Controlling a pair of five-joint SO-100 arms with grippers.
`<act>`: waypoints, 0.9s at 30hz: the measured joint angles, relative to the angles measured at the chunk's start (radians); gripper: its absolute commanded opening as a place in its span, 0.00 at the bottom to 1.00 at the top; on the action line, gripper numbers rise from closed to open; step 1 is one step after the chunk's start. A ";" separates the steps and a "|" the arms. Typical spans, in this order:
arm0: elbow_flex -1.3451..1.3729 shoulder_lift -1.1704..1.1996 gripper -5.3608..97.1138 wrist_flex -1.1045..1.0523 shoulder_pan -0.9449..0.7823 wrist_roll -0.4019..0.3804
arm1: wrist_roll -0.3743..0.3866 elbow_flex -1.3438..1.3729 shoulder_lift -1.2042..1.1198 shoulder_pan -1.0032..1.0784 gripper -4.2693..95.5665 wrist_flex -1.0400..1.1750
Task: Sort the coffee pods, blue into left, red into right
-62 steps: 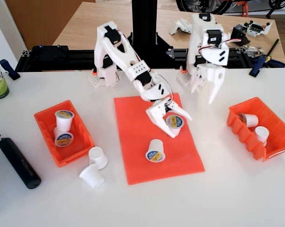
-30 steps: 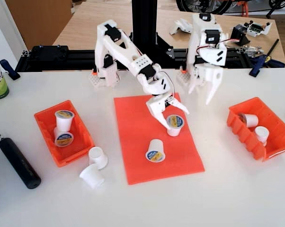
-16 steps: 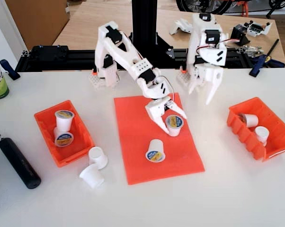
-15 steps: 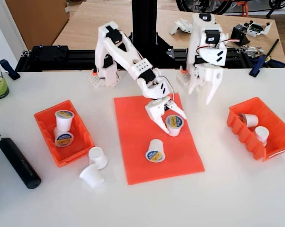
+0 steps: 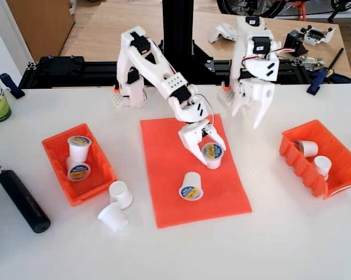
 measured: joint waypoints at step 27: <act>-0.135 0.238 0.28 0.408 0.071 0.005 | -0.038 0.032 0.000 0.032 0.38 -0.037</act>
